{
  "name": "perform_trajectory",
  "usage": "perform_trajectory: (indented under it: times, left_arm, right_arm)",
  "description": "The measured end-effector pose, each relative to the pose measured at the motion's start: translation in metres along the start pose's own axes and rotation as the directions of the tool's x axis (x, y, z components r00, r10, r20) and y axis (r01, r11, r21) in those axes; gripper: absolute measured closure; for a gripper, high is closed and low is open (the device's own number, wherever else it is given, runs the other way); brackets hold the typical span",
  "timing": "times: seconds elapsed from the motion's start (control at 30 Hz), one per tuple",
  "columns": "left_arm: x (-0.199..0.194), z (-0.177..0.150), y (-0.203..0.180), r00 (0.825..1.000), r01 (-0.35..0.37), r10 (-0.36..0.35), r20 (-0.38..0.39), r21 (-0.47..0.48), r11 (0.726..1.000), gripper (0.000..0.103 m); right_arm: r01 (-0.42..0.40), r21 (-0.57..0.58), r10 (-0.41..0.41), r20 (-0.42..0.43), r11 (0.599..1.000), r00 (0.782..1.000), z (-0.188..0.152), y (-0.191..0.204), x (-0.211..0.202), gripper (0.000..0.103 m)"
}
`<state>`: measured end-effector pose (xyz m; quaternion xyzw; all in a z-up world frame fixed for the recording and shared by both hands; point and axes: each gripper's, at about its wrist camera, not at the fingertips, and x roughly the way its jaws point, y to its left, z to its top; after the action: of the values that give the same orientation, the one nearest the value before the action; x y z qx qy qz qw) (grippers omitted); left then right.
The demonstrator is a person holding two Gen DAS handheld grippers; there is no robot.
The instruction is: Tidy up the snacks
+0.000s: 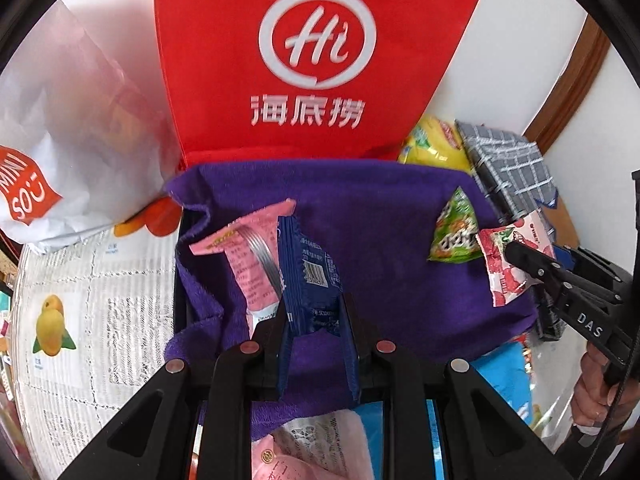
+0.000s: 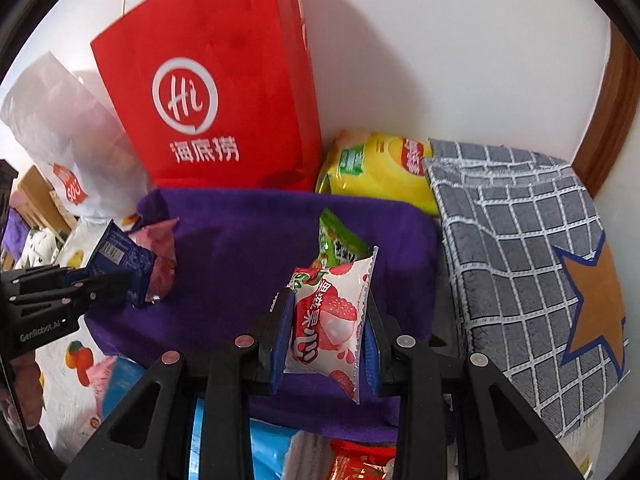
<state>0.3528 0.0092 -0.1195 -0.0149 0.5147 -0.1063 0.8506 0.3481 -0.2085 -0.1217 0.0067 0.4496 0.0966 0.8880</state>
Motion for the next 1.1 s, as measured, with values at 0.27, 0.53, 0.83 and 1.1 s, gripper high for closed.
perform_trajectory:
  times: [0.27,0.53,0.83,1.1]
  left_arm:
    - [0.013,-0.001,0.001,0.999,-0.001,0.001,-0.042,-0.001,1.0,0.082]
    - [0.019,0.0,0.003,0.998,-0.002,0.002,-0.063,0.0,1.0,0.082]
    - [0.022,0.0,0.005,0.997,0.006,-0.006,-0.074,-0.002,1.0,0.082]
    - [0.023,0.0,0.006,0.997,0.017,-0.017,-0.081,0.002,1.0,0.082]
  right_arm:
    - [0.0,0.012,0.001,-0.048,1.0,0.999,-0.005,-0.003,0.017,0.071]
    - [-0.003,0.012,0.004,-0.055,1.0,0.998,-0.004,-0.003,0.018,0.071]
    - [0.003,0.003,-0.002,-0.077,1.0,0.997,-0.006,-0.004,0.026,0.07]
    - [0.011,0.007,-0.01,-0.079,1.0,0.997,-0.005,-0.009,0.027,0.069]
